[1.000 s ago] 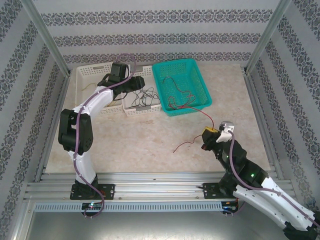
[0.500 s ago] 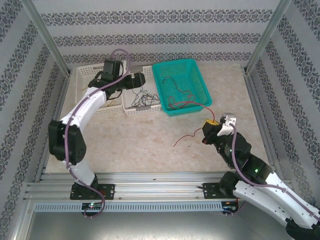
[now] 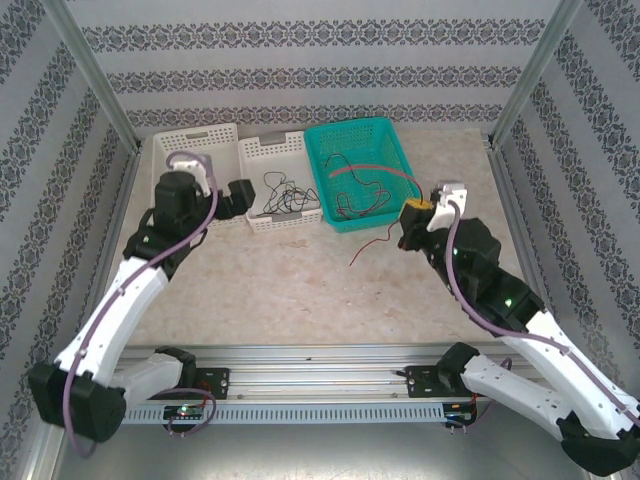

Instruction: Untangle the cables

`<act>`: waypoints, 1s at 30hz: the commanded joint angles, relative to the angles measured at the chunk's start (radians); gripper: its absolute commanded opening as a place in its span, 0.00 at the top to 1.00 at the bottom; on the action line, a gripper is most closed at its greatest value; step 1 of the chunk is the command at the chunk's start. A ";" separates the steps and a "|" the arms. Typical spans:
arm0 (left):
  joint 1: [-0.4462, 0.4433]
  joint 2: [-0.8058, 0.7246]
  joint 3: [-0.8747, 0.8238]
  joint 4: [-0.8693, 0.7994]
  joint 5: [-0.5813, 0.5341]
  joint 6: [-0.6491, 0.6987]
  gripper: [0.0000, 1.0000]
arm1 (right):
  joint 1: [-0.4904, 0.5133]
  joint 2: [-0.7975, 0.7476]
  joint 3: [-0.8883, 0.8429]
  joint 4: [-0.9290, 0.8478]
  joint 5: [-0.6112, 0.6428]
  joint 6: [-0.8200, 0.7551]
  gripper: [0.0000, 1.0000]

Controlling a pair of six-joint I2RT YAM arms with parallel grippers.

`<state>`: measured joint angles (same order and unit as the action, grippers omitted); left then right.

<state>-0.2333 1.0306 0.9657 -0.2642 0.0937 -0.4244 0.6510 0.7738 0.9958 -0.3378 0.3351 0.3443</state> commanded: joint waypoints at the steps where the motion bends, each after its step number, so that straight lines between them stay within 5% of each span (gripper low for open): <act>1: -0.002 -0.101 -0.121 0.171 -0.135 -0.001 0.00 | -0.129 0.087 0.123 -0.050 -0.205 0.062 1.00; 4: -0.017 -0.145 -0.193 0.249 -0.184 0.017 0.00 | -0.273 0.182 0.221 -0.072 -0.377 0.141 1.00; 8: -0.037 -0.136 -0.193 0.258 -0.182 0.046 0.00 | -0.356 0.290 0.335 -0.097 -0.460 0.160 1.00; 30: -0.106 -0.168 -0.281 0.367 -0.282 0.166 0.00 | -0.462 0.628 0.686 -0.142 -0.419 0.059 1.00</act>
<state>-0.3229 0.8768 0.6975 0.0395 -0.1627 -0.2905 0.1997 1.3853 1.6341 -0.4877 -0.0925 0.4339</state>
